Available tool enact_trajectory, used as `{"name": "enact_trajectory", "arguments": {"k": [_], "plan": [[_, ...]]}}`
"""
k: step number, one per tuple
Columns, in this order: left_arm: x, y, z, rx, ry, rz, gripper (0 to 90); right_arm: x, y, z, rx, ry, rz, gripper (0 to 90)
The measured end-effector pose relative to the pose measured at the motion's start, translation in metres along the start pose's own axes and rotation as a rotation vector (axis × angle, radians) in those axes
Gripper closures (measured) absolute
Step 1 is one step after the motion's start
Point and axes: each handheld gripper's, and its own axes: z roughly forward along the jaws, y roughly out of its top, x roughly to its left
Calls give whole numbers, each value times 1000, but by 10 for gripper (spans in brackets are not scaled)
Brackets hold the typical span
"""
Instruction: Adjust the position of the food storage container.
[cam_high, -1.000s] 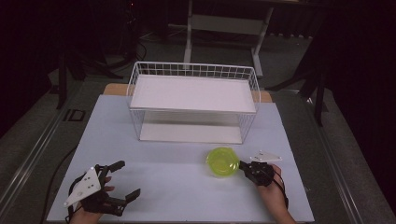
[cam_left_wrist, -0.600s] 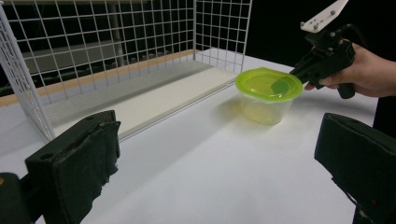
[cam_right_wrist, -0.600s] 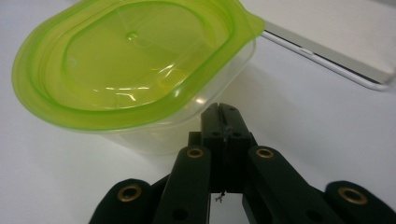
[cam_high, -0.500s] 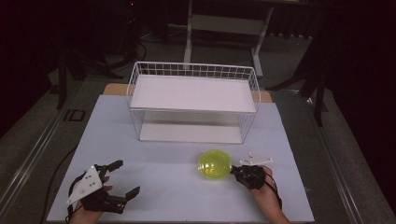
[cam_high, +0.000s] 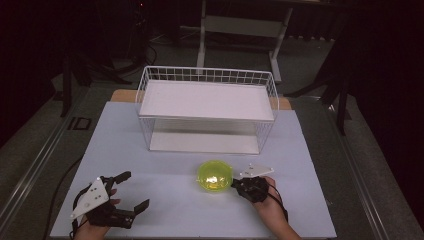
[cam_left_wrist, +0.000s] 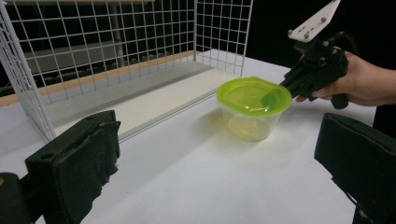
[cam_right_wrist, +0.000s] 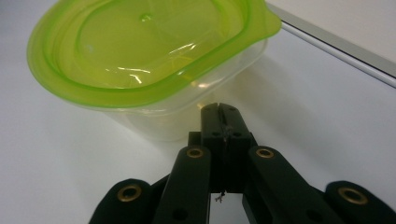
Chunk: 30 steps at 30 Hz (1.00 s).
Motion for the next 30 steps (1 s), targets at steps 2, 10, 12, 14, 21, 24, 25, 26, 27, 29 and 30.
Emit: {"name": "enact_trajectory", "arguments": {"k": [2, 10, 12, 14, 21, 24, 25, 26, 27, 29, 30], "plan": [[0, 0, 0, 1, -1, 3, 9, 3, 3, 6, 8, 14, -5, 900], [0, -1, 0, 3, -7, -2, 9, 8, 15, 24, 3, 29, 2, 898], [0, -1, 0, 3, -8, -4, 9, 9, 18, 28, 1, 36, 15, 898], [0, -1, 0, 4, -8, -3, 9, 9, 20, 32, 1, 41, 15, 898], [0, -1, 0, 7, -12, -5, 9, 15, 18, 34, 9, 70, 21, 891], [0, -1, 1, 10, -16, -7, 9, 15, 18, 33, 12, 59, 15, 872], [0, -1, 1, 10, -17, -6, 9, 14, 18, 31, 10, 52, 18, 864], [0, -1, 1, 11, -18, -7, 9, 13, 18, 30, 6, 50, 21, 855], [0, -1, 1, 11, -20, -7, 9, 12, 18, 27, 1, 47, 28, 842], [0, -1, 1, 14, -22, -5, 9, 9, 19, 21, -18, 40, 35, 781], [0, -1, 1, 16, -26, -5, 9, 8, 19, 17, -30, 43, 33, 741]]}}
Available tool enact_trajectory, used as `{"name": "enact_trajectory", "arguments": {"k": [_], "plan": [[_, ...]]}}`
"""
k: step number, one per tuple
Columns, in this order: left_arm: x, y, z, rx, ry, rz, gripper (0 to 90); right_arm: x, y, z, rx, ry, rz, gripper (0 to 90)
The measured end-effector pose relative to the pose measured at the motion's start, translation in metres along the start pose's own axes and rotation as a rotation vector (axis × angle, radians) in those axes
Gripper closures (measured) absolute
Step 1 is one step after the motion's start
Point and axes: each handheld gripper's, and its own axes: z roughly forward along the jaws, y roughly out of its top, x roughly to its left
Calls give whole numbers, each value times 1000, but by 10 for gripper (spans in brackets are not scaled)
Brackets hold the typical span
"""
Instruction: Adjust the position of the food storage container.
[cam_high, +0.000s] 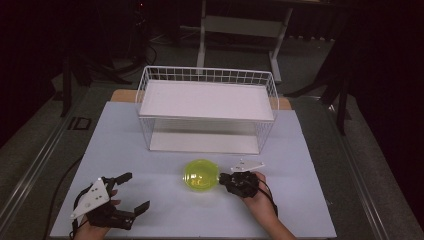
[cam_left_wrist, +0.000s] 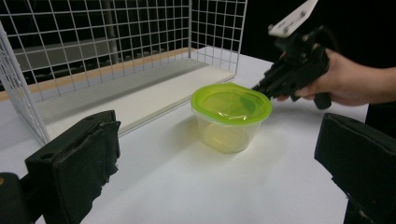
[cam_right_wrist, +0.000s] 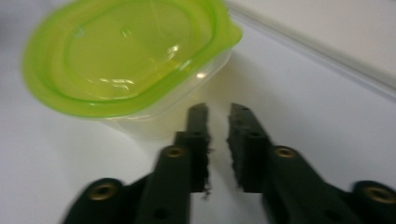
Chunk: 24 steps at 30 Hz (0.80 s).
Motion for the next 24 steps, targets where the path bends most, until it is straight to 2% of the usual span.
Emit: {"name": "enact_trajectory", "arguments": {"k": [3, 4, 5, 6, 8, 13, 14, 15, 17, 19, 21, 24], "plan": [[-2, 1, 2, 7, -30, 17, 9, 1, 1, -12, -23, -12, -29, 613], [-3, 1, 3, 6, -40, 12, 9, 2, 1, -16, -25, -17, -41, 555], [-3, 1, 3, 6, -40, 12, 9, 2, 1, -16, -25, -17, -41, 555], [-5, 1, 5, 3, -53, 8, 9, 2, 0, -25, -44, 25, -56, 307], [-6, 1, 6, 3, -59, 6, 9, 2, -1, -28, -35, 24, -61, 216], [-7, 0, 7, 7, -68, 2, 9, -3, -9, -35, -54, 33, -20, 150], [-7, 0, 8, 6, -69, -1, 9, -4, -10, -36, -64, 51, -7, 137], [-7, 0, 8, 5, -70, -5, 9, -4, -10, -37, -57, 65, -14, 123], [-6, -1, 10, 7, -74, -12, 9, 0, -10, -39, -69, 35, -32, 136], [-6, -1, 12, 11, -84, -16, 9, 3, -8, -42, -85, 49, -25, 138], [-6, -1, 15, 15, -91, -18, 9, 8, -4, -44, -107, 27, -40, 145], [-5, 1, 18, 37, -95, -13, 9, 16, 1, -47, -143, 16, -93, 154]]}}
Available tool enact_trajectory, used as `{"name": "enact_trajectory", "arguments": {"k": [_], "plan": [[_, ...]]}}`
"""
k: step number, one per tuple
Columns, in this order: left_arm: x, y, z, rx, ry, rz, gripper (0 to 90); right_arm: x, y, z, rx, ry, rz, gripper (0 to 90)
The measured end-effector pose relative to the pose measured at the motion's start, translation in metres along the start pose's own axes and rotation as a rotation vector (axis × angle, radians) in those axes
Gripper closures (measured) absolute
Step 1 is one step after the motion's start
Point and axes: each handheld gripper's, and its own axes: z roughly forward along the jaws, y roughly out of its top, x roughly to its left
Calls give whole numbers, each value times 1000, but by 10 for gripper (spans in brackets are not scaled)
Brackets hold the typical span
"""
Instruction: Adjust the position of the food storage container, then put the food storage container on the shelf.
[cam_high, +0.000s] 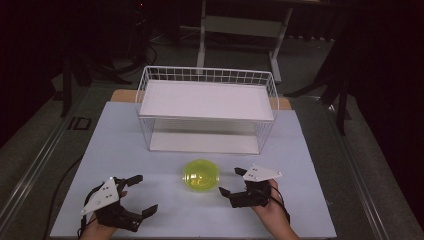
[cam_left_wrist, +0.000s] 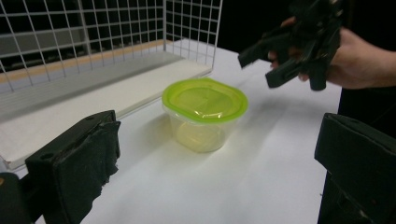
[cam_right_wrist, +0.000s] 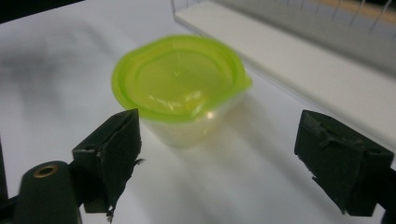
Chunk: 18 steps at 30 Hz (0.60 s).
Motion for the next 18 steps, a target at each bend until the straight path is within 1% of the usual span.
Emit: {"name": "enact_trajectory", "arguments": {"k": [1, 2, 3, 5, 6, 7, 9, 10, 11, 12, 14, 16, 18], "plan": [[1, 1, 1, 9, -4, 4, 9, 3, 2, 0, -3, -10, -22, 186], [2, 2, 2, 7, -11, 4, 9, 5, 5, -1, 1, -18, -37, 206], [3, 4, 4, 5, -17, 3, 9, 7, 7, -1, -1, -11, -40, 205], [5, 7, 6, 11, -29, -13, 10, 9, 11, -1, -6, -24, -48, 203], [7, 8, 8, 23, -40, -34, 10, 10, 12, -1, -6, -18, -47, 194], [8, 10, 10, 42, -48, -52, 10, 11, 15, -1, -18, -16, -49, 183], [8, 12, 13, 47, -54, -79, 9, 12, 18, -1, -16, -25, -49, 184], [9, 14, 16, 47, -64, -95, 9, 12, 19, -1, -21, -18, -46, 177], [9, 15, 18, 50, -73, -101, 9, 13, 20, 0, -20, -23, -41, 172], [9, 17, 20, 57, -73, -94, 10, 13, 22, 0, -10, -33, -36, 173], [8, 21, 25, 63, -85, -89, 9, 13, 24, 0, -6, -18, -10, 173], [8, 26, 31, 75, -86, -77, 9, 13, 27, 0, 6, -20, 4, 170], [8, 30, 36, 83, -79, -68, 9, 13, 29, 0, -6, -24, 9, 163]]}}
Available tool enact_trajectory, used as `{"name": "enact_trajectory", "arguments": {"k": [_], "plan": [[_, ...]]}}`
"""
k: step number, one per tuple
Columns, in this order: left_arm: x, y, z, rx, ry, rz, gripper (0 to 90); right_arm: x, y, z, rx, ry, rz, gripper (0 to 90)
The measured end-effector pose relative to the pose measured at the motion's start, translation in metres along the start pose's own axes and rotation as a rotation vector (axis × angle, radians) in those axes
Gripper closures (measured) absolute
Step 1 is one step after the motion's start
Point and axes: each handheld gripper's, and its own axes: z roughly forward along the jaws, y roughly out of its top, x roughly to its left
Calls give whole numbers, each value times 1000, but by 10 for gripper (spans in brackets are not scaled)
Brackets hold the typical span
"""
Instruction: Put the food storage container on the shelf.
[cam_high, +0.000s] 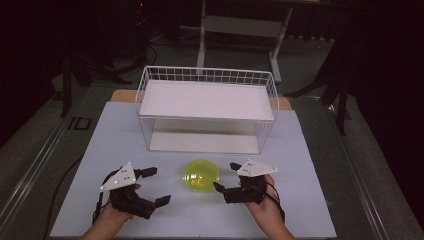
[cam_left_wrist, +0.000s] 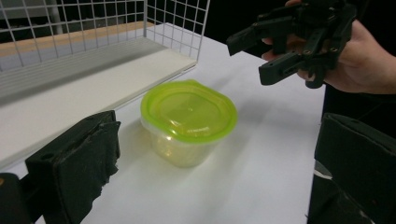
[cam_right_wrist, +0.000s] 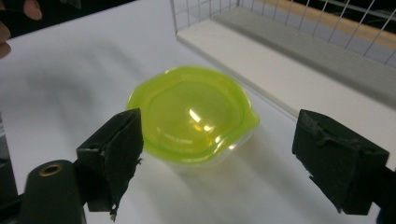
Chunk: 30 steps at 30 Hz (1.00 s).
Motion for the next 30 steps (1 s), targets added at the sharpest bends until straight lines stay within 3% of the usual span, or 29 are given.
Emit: {"name": "enact_trajectory", "arguments": {"k": [5, 10, 16, 22, 23, 24, 27, 29, 30], "plan": [[5, 9, 14, -12, 4, -23, 9, -2, 3, 7, -20, 22, 31, 140], [9, 13, 28, 22, 22, -11, 9, -4, 4, 14, -13, 28, 46, 142], [18, 19, 48, 76, 23, -36, 9, -7, 6, 22, -12, 23, 58, 198], [23, 21, 58, 115, 36, -86, 11, -13, 7, 30, 19, 1, 95, 255], [23, 21, 58, 115, 36, -86, 46, -13, 7, 30, 19, 1, 95, 255], [24, 20, 59, 114, 39, -113, 46, -14, 7, 30, 19, 1, 100, 260], [25, 17, 62, 126, 62, -141, 67, -15, 4, 32, 24, 10, 126, 297], [26, 15, 64, 130, 73, -188, 69, -14, 2, 33, 21, 7, 140, 315], [26, 14, 64, 136, 95, -215, 136, -14, 1, 34, 24, 15, 159, 326]]}}
